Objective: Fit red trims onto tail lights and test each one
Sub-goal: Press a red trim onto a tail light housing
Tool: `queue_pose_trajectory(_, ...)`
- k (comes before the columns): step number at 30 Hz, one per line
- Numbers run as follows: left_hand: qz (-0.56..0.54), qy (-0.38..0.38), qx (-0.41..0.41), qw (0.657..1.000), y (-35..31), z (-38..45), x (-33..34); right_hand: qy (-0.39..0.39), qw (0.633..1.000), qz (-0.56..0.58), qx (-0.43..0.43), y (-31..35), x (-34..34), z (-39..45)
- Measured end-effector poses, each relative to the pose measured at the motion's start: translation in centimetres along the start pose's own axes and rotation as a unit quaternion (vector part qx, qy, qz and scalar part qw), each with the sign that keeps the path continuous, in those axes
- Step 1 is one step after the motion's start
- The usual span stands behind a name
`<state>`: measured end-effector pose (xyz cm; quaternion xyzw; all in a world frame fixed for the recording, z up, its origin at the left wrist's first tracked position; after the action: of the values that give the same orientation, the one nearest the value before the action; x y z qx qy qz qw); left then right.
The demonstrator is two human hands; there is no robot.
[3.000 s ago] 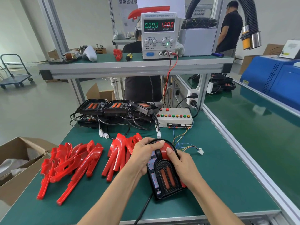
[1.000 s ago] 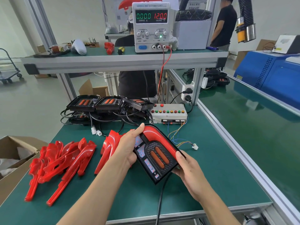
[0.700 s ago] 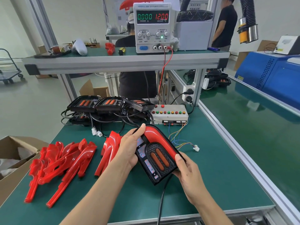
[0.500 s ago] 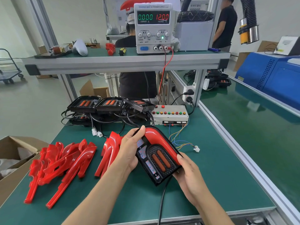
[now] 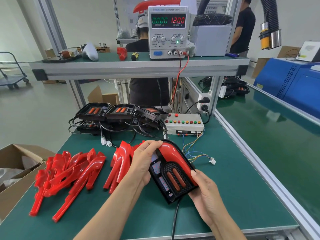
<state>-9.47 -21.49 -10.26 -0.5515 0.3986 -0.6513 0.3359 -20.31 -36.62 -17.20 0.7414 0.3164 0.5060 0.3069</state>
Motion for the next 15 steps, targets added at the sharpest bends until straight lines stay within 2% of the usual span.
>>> queue_pose_trajectory(7, 0.004, 0.085, -0.071, 0.994, -0.2, -0.5, 1.3, 0.01, 0.998, 0.066, -0.015, -0.3, -0.7, -0.1)
queue_pose_trajectory(10, 0.017, 0.111, -0.074, 0.991, -0.4, -0.5, 1.5, 0.01, 0.998, 0.065, -0.013, -0.3, -0.7, -0.2)
queue_pose_trajectory(13, 0.013, 0.113, -0.05, 0.992, -0.5, -0.5, 1.3, -0.019, 0.999, 0.009, -0.027, 0.1, -1.0, -0.1)
queue_pose_trajectory(15, 0.009, 0.123, -0.038, 0.992, -0.6, -0.6, 1.2, -0.059, 0.992, -0.091, -0.066, 1.0, -1.4, -0.4)
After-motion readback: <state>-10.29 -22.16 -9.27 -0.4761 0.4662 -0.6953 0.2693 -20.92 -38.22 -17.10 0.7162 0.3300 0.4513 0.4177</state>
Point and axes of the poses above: each hand's wrist, its own z-axis towards the middle knuckle, its own x-axis out of the palm, y = z × x, the point moved 6 cm from there along z, towards the middle knuckle, and after that the axes turned 15 degrees about x, right-handed, at the moved point
